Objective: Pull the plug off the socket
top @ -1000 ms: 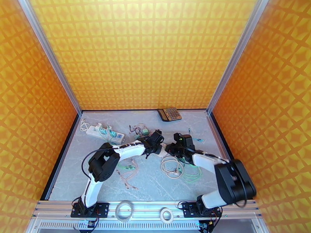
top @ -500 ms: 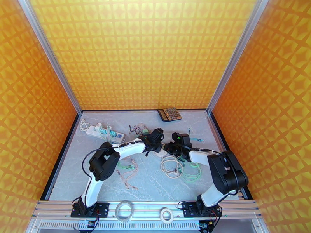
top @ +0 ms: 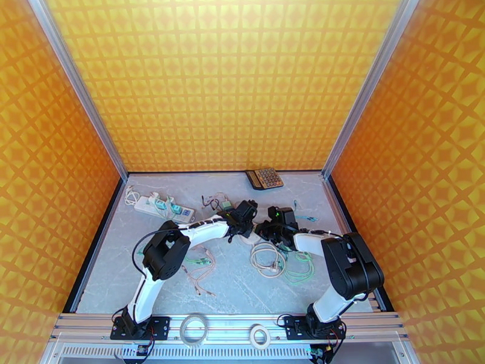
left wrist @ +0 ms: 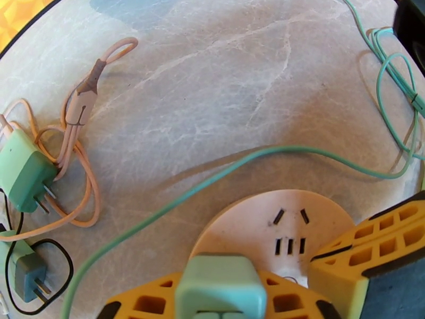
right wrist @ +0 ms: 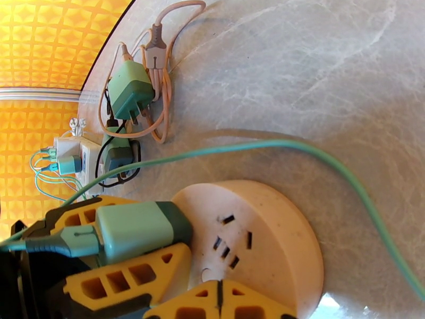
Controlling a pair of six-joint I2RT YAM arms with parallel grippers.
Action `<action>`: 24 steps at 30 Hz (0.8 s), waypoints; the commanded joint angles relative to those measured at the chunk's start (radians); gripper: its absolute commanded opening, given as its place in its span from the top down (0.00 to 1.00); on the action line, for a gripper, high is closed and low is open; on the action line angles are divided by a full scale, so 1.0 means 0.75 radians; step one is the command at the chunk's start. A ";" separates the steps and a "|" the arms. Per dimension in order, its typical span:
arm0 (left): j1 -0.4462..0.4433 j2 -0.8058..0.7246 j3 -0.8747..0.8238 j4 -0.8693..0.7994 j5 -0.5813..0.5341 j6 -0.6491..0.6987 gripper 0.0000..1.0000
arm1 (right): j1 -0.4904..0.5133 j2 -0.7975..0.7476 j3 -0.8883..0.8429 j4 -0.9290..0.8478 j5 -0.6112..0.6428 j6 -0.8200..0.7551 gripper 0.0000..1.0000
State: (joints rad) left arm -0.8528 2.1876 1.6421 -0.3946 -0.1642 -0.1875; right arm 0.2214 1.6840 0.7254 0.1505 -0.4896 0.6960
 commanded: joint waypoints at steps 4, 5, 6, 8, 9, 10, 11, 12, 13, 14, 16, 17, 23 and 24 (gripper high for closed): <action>-0.082 0.014 0.024 -0.065 -0.046 0.048 0.84 | -0.001 0.047 -0.009 -0.166 0.153 -0.065 1.00; -0.084 0.014 0.024 -0.065 -0.047 0.043 0.84 | -0.001 0.045 -0.009 -0.170 0.155 -0.068 1.00; -0.087 0.014 0.024 -0.066 -0.045 0.038 0.84 | -0.001 0.045 -0.008 -0.176 0.155 -0.070 1.00; -0.086 0.012 0.024 -0.071 -0.043 0.027 0.87 | -0.001 0.046 -0.006 -0.186 0.161 -0.078 1.00; -0.085 0.010 0.024 -0.070 -0.041 0.024 0.88 | -0.001 0.044 -0.006 -0.192 0.167 -0.080 1.00; -0.083 0.004 0.025 -0.068 -0.033 0.019 0.89 | -0.001 0.042 -0.006 -0.199 0.175 -0.085 1.00; -0.078 -0.002 0.024 -0.068 -0.017 0.010 0.90 | -0.001 0.043 -0.005 -0.205 0.181 -0.089 1.00; -0.069 -0.008 0.025 -0.067 -0.001 -0.004 0.91 | -0.001 0.043 -0.005 -0.209 0.185 -0.092 1.00; -0.057 -0.013 0.029 -0.070 0.025 -0.023 0.93 | -0.001 0.043 -0.006 -0.214 0.189 -0.095 1.00; -0.040 -0.017 0.030 -0.071 0.056 -0.046 0.94 | -0.001 0.043 -0.003 -0.222 0.196 -0.098 1.00; 0.000 -0.032 0.020 -0.059 0.131 -0.095 0.97 | 0.001 0.043 0.000 -0.233 0.203 -0.107 1.00; 0.024 -0.042 0.007 -0.047 0.172 -0.123 0.97 | 0.001 0.043 0.001 -0.241 0.205 -0.111 1.00; 0.133 -0.104 -0.084 0.048 0.386 -0.239 0.98 | 0.001 0.042 0.012 -0.264 0.225 -0.126 1.00; 0.144 -0.109 -0.094 0.061 0.409 -0.250 0.98 | 0.001 0.043 0.011 -0.264 0.225 -0.126 1.00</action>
State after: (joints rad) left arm -0.7803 2.1647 1.6039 -0.3603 0.0208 -0.3008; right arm 0.2298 1.6821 0.7547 0.0853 -0.4500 0.6342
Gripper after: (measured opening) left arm 0.276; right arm 0.041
